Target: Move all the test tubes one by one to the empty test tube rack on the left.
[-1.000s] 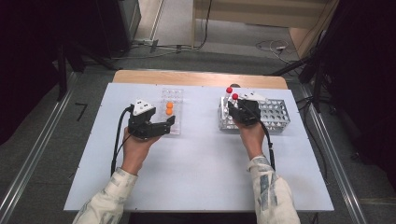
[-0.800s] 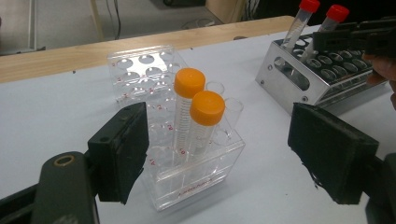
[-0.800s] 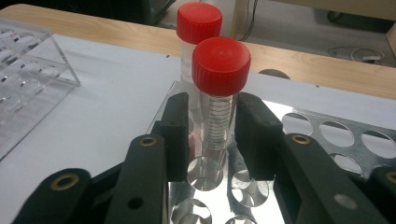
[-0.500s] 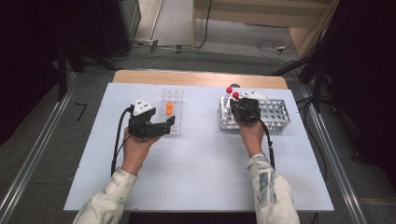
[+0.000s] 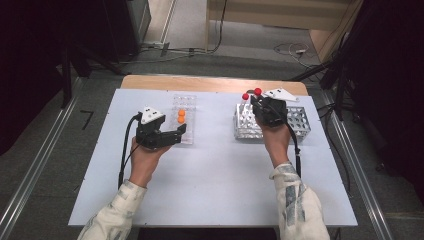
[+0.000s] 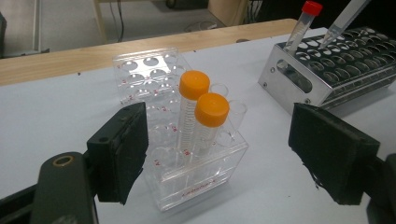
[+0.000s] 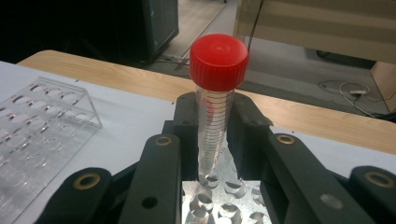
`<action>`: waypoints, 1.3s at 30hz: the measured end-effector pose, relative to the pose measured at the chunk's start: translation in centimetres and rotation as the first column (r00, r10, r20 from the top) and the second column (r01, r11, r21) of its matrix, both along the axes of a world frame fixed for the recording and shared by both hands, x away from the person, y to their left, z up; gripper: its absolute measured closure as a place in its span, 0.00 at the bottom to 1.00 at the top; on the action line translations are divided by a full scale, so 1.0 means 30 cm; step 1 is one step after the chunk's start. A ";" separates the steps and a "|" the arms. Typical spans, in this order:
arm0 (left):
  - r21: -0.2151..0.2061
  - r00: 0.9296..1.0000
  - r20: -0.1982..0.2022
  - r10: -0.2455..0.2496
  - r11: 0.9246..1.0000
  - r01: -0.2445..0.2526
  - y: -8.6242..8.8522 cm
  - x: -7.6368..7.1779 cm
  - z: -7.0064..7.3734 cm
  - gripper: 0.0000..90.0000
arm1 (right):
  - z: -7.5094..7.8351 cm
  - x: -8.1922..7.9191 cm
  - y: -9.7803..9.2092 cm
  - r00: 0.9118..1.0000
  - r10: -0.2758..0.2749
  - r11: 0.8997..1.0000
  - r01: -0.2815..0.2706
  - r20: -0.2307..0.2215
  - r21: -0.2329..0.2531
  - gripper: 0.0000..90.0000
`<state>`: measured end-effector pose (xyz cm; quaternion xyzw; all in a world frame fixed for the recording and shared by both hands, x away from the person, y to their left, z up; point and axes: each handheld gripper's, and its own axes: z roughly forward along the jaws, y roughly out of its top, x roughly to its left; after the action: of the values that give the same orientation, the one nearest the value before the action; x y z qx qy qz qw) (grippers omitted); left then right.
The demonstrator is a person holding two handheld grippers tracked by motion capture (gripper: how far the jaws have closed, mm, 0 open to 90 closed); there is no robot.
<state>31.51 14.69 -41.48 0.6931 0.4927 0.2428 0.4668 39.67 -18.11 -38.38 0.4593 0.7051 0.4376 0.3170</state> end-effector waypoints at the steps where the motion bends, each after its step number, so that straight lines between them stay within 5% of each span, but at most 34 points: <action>1: -0.005 1.000 -0.005 -0.003 1.000 0.003 0.001 0.000 0.001 0.23 | 0.003 -0.007 0.001 1.000 0.003 1.000 -0.003 -0.002 0.001 0.80; 10: -0.015 1.000 -0.001 -0.013 1.000 0.013 -0.005 -0.004 0.004 0.25 | 0.021 -0.094 0.077 0.992 0.126 0.992 -0.126 -0.012 -0.013 0.80; 20: -0.035 0.999 -0.002 -0.042 0.999 0.042 -0.012 -0.013 0.010 0.27 | -0.034 -0.176 0.217 0.954 0.293 0.955 -0.295 -0.066 -0.016 0.80; 28: -0.062 0.995 0.007 -0.098 0.993 0.098 -0.032 -0.027 0.020 0.33 | -0.105 -0.214 0.310 0.921 0.370 0.927 -0.374 -0.121 -0.007 0.80; 39: -0.069 0.975 0.011 -0.221 0.973 0.221 -0.072 -0.046 0.026 0.54 | -0.171 -0.244 0.415 0.889 0.430 0.900 -0.436 -0.160 -0.003 0.80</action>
<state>30.13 12.54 -40.70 0.7267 0.4199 0.1731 0.5155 32.34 -5.67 -43.50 0.3173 0.8204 0.4463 0.1644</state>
